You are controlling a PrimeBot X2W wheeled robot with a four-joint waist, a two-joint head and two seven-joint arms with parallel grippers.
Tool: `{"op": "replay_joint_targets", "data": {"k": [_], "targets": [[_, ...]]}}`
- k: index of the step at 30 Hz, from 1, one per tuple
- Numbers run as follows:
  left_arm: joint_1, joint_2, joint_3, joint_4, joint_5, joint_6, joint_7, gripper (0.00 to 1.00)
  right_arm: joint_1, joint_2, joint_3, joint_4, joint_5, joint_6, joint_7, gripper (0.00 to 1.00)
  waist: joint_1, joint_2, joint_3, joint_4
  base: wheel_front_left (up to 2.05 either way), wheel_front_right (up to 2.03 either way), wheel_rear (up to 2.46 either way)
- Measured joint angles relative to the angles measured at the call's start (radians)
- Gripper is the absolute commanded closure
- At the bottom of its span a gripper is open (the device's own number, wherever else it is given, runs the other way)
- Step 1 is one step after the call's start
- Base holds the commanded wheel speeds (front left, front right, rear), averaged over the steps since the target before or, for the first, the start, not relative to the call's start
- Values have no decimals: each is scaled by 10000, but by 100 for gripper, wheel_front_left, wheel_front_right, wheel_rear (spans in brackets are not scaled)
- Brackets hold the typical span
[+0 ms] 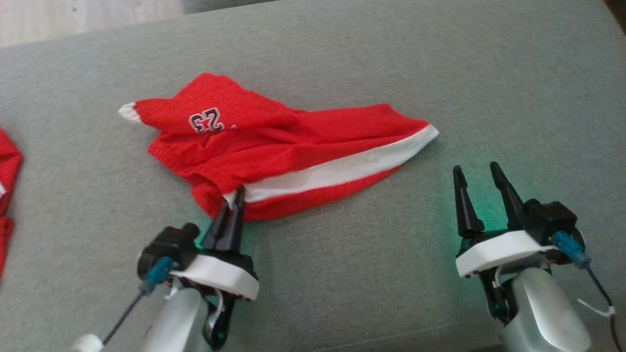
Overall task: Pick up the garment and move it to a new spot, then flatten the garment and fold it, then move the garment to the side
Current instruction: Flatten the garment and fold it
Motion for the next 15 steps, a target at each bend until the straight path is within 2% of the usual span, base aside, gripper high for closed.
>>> {"op": "replay_joint_targets", "data": {"k": [6,10,15], "targets": [[824,2,834,-631,382,-2,-2,100,211,-6,-54,12,397,0,0,0,-1,0,-233,777,0,0,0],[1742,54,968,-545,587,0,0,100,426,-6,336,267,882,0,0,0,-2,0,-368,1366,0,0,0],[1726,54,976,-535,642,-2,0,100,425,-4,704,780,995,0,0,0,-2,0,-430,1831,0,0,0]]}}
